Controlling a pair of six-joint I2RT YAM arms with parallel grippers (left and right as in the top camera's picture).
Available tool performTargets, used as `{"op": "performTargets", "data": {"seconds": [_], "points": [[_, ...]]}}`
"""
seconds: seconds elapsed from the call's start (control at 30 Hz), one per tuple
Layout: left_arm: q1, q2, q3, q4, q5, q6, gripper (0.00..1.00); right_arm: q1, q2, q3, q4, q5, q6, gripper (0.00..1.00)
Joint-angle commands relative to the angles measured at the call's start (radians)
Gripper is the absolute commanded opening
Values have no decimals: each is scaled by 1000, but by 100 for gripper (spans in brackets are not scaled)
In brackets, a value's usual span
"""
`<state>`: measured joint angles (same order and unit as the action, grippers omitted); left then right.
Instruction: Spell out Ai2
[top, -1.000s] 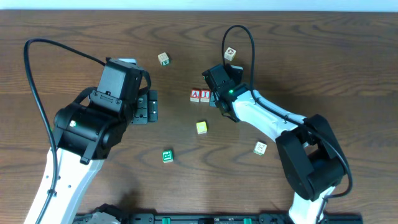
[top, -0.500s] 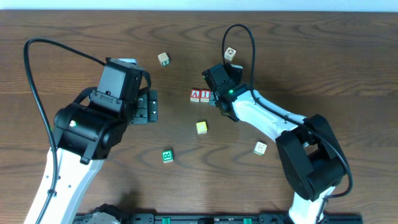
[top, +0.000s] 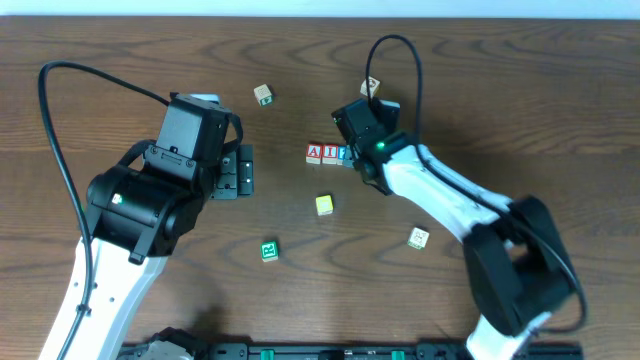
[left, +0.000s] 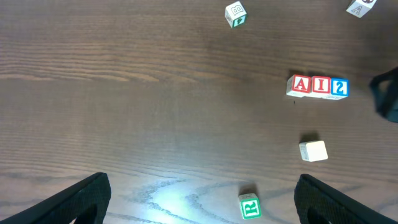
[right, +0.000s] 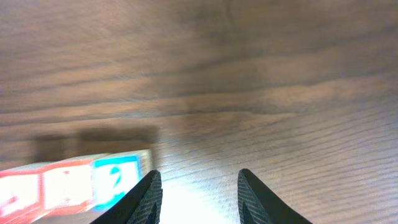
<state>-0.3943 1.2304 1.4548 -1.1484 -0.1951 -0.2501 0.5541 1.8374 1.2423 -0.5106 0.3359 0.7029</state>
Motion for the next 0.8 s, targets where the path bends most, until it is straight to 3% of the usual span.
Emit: {"op": "performTargets", "data": {"seconds": [0.0,0.13,0.4,0.77], "points": [[1,-1,7,-3,-15,0,95,43,-102,1,1,-97,-55,40],[1,-1,7,-3,-15,0,95,85,-107,9,29,-233,-61,42],[1,-1,6,-3,-15,0,95,169,3,127,61,-326,-18,38],[2,-1,7,-3,-15,0,95,180,173,342,-87,-262,54,38]]}}
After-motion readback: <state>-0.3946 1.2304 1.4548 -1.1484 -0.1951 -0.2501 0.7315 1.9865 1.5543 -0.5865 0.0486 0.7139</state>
